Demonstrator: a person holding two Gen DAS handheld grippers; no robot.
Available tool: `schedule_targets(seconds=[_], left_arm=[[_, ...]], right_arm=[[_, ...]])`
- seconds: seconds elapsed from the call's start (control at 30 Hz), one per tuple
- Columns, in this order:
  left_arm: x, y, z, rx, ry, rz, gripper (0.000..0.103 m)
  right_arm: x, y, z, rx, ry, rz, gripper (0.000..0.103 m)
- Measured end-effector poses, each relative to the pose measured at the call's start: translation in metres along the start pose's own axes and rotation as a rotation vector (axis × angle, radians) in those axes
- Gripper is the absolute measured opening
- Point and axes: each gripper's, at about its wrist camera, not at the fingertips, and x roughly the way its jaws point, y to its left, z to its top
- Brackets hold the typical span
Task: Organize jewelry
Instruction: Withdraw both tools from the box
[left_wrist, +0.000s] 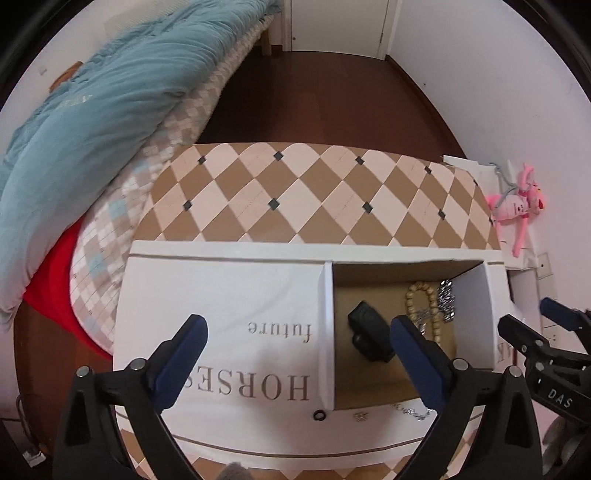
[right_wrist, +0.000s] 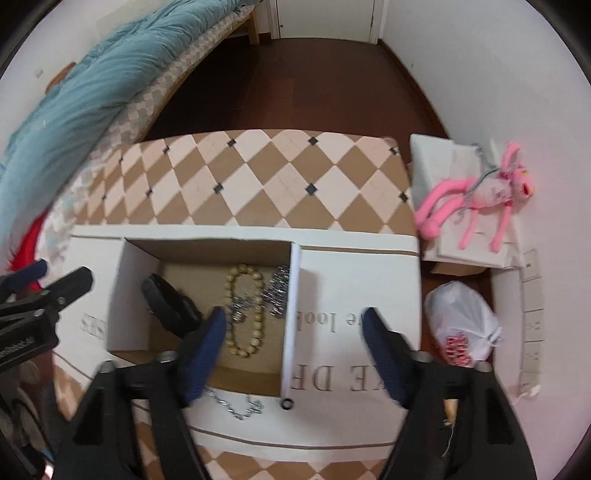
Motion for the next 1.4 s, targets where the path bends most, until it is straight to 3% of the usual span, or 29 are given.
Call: schedule_targets(seconds=[0.1, 0.6, 0.97, 1.4], left_arm=[[0.004, -0.001, -0.012, 0.000, -0.003, 0.016, 0.102], [-0.005, -0.007, -0.037, -0.007, -0.025, 0.021, 0.102], [-0.058, -0.005, -0.060, -0.008, -0.153, 0.051, 0.102], [-0.129, -0.004, -0.089, -0.025, -0.288, 0.018, 0.102]], right_arm=[[0.005, 0.002, -0.011, 0.014, 0.010, -0.009, 0.097], [0.005, 0.009, -0.036, 0.055, -0.011, -0.006, 0.098], [-0.047, 0.010, -0.061, 0.065, -0.155, -0.062, 0.098], [-0.127, 0.015, -0.100, 0.080, -0.323, -0.077, 0.098]])
